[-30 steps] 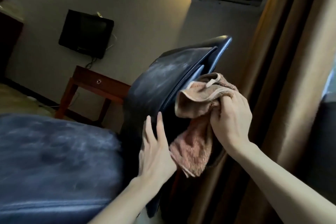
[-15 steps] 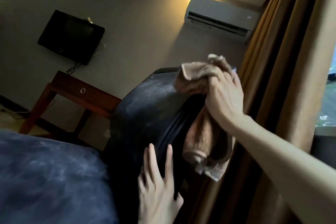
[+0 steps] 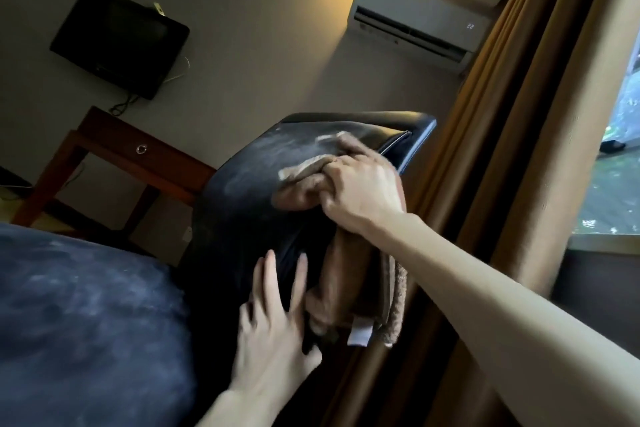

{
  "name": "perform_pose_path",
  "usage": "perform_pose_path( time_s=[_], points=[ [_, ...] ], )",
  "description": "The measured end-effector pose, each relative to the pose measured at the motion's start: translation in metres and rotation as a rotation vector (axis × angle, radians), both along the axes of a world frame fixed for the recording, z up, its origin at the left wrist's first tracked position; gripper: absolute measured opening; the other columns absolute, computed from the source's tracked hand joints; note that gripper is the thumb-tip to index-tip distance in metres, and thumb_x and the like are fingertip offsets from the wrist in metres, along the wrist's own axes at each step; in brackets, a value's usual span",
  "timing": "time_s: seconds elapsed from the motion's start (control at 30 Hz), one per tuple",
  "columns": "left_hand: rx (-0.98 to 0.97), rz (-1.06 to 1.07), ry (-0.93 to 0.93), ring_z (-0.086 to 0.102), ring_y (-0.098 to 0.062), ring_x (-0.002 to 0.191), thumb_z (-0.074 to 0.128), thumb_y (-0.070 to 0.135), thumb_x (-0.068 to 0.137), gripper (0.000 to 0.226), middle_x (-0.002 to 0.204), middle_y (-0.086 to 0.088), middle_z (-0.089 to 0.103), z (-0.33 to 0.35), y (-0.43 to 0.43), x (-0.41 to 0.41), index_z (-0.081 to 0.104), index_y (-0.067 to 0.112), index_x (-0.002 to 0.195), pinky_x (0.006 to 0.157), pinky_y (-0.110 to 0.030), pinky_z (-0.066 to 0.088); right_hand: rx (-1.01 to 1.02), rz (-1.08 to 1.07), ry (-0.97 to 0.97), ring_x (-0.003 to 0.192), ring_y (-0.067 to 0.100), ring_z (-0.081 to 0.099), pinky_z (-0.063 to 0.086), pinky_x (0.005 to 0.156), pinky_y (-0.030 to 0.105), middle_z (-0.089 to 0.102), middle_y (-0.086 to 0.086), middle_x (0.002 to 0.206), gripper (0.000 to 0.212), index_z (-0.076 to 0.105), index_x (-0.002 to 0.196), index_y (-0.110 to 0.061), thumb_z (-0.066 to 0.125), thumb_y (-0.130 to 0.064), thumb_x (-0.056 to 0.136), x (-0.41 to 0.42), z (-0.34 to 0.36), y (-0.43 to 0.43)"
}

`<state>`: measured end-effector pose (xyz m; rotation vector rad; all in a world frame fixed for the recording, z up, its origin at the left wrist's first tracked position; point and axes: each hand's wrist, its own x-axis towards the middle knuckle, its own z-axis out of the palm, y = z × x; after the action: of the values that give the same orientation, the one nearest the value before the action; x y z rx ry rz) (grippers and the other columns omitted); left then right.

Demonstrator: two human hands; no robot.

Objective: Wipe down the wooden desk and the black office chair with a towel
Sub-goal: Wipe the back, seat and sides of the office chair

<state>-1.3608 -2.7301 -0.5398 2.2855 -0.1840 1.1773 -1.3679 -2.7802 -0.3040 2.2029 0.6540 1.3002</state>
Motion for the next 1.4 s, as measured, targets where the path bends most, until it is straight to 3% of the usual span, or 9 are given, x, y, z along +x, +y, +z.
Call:
perform_pose_path(
  time_s=[0.17,0.3,0.5,0.57,0.77,0.93,1.1,1.27,1.4],
  points=[
    [0.005,0.087,-0.056,0.069,-0.049,0.1,0.096,0.013,0.052,0.113,0.127,-0.03,0.059,-0.003,0.019,0.0,0.037,0.008,0.148,0.065,-0.05,0.062,-0.268,0.158,0.076,0.11,0.026,0.071,0.054,0.097,0.04,0.077,0.002,0.094,0.03,0.075,0.087,-0.017,0.05,-0.033,0.08,-0.011,-0.049,0.0],
    [-0.242,-0.067,-0.087,0.044,-0.03,0.136,0.073,0.077,0.059,0.125,0.157,-0.007,0.033,0.008,0.039,0.004,0.02,0.025,0.159,0.093,-0.048,0.056,-0.311,0.234,-0.172,0.116,0.029,0.07,0.055,0.092,0.044,0.078,0.007,0.1,0.032,0.078,0.093,-0.012,0.051,-0.027,0.084,-0.007,0.008,0.003],
    [-0.416,-0.149,-0.06,0.031,-0.017,0.147,0.052,0.079,0.085,0.091,0.161,0.013,0.028,0.022,0.049,0.014,0.018,0.041,0.16,0.11,-0.041,0.041,-0.089,-0.35,-0.062,0.129,0.033,0.055,0.023,0.118,0.058,0.071,0.007,0.119,0.042,0.07,0.109,-0.026,0.05,-0.052,0.083,0.01,0.098,0.01],
    [-0.416,-0.1,-0.07,0.031,-0.018,0.147,0.054,0.08,0.083,0.097,0.161,0.01,0.03,0.02,0.05,0.016,0.015,0.038,0.161,0.112,-0.04,0.04,-0.007,-0.416,0.064,0.131,0.034,0.052,0.034,0.113,0.054,0.067,0.009,0.127,0.046,0.067,0.114,-0.028,0.051,-0.058,0.084,0.028,0.088,0.002],
    [-0.457,0.1,-0.072,0.038,-0.033,0.142,0.068,0.084,0.067,0.135,0.156,-0.012,0.037,0.022,0.056,0.019,-0.001,0.019,0.163,0.11,-0.048,0.039,-0.121,-0.193,-0.014,0.127,0.027,0.057,0.048,0.094,0.037,0.071,0.002,0.122,0.061,0.073,0.11,-0.026,0.034,-0.058,0.076,0.025,0.046,-0.006],
    [-0.434,0.106,-0.099,0.041,-0.036,0.139,0.078,0.075,0.06,0.145,0.154,-0.015,0.039,0.025,0.06,0.017,-0.005,0.017,0.164,0.11,-0.05,0.038,-0.274,-0.059,0.019,0.132,0.023,0.056,0.027,0.12,0.032,0.075,0.001,0.108,0.063,0.077,0.108,-0.021,0.031,-0.054,0.081,0.01,-0.016,-0.001],
    [-0.378,0.13,-0.108,0.036,-0.03,0.144,0.051,0.049,0.094,0.102,0.159,-0.012,0.033,0.016,0.06,0.02,-0.013,0.012,0.163,0.114,-0.042,0.031,-0.406,0.128,0.171,0.105,0.024,0.066,0.038,0.109,0.044,0.073,-0.005,0.09,0.038,0.076,0.088,-0.024,0.045,-0.046,0.084,0.009,-0.095,0.012],
    [-0.145,0.137,0.392,0.012,-0.025,0.156,0.039,0.071,0.088,0.116,0.168,-0.011,0.013,-0.022,0.052,0.012,-0.026,0.004,0.157,0.126,-0.046,0.008,-0.655,0.096,0.222,0.095,0.027,0.061,0.042,0.101,0.048,0.07,-0.004,0.091,0.033,0.074,0.087,-0.023,0.048,-0.044,0.088,0.012,-0.127,0.009],
    [0.06,0.074,0.583,0.01,-0.032,0.156,0.049,0.075,0.083,0.12,0.167,-0.017,0.019,-0.031,0.045,0.005,0.002,-0.003,0.161,0.125,-0.059,-0.001,-0.586,0.045,0.141,0.133,0.017,0.052,0.04,0.105,0.041,0.07,-0.011,0.114,0.042,0.074,0.105,-0.029,0.036,-0.043,0.094,0.014,-0.09,0.012]
  ],
)
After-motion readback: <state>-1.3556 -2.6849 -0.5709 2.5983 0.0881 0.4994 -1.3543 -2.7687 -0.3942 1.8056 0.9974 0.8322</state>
